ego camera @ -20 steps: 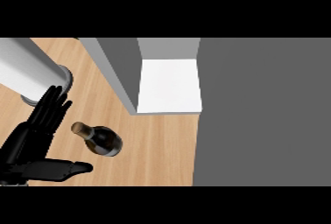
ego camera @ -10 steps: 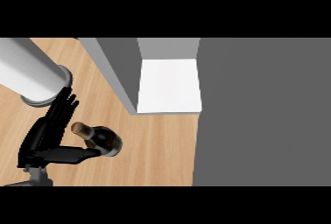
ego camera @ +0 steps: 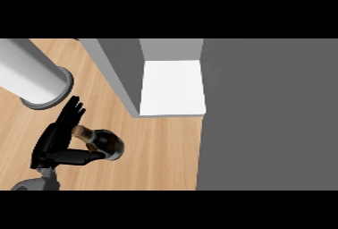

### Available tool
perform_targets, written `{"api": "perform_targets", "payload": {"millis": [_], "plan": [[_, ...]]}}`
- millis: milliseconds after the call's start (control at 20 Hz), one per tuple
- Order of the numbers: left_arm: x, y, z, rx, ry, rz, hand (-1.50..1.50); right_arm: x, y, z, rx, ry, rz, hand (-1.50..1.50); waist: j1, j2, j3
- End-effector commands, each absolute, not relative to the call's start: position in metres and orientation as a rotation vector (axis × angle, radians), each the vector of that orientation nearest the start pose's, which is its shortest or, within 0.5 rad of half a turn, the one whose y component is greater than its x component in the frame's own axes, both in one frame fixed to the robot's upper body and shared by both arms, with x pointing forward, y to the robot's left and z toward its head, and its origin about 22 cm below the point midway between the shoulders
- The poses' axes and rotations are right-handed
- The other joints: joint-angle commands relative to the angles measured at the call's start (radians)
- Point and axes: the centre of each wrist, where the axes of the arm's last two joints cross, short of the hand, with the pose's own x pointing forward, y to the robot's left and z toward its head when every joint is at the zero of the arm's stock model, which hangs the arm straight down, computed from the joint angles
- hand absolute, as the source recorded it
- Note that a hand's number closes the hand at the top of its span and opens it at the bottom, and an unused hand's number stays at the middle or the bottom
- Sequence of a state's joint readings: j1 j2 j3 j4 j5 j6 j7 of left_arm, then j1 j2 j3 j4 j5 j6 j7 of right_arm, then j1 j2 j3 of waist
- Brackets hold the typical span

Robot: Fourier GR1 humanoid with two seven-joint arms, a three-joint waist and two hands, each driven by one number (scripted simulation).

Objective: Pick up the wine, place it into the cabinet and close the cabinet

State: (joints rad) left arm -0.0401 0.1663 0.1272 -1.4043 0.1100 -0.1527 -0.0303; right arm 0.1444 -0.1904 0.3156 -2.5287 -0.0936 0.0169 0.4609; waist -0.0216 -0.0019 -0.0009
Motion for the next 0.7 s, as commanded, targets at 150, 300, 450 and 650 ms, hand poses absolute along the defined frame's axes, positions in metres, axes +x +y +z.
{"api": "perform_targets", "payload": {"millis": [150, 300, 450, 650], "plan": [[0.250, 0.293, -0.050, -0.062, -1.464, -0.074, -1.50, 0.084, -0.210, 0.210, 0.359, -1.950, 0.312, -1.50, 0.005, 0.001, 0.000], [0.239, 0.282, -0.066, -0.046, -1.460, -0.069, -1.50, 0.080, -0.209, 0.206, 0.368, -1.949, 0.290, -1.50, 0.003, -0.001, 0.001], [0.238, 0.293, -0.074, -0.068, -1.430, -0.065, -1.50, 0.074, -0.216, 0.214, 0.386, -1.936, 0.320, -1.50, 0.002, 0.000, 0.001], [0.228, 0.272, -0.098, -0.075, -1.421, -0.070, -1.50, 0.075, -0.209, 0.215, 0.383, -1.937, 0.305, -1.50, 0.004, -0.001, -0.001]]}}
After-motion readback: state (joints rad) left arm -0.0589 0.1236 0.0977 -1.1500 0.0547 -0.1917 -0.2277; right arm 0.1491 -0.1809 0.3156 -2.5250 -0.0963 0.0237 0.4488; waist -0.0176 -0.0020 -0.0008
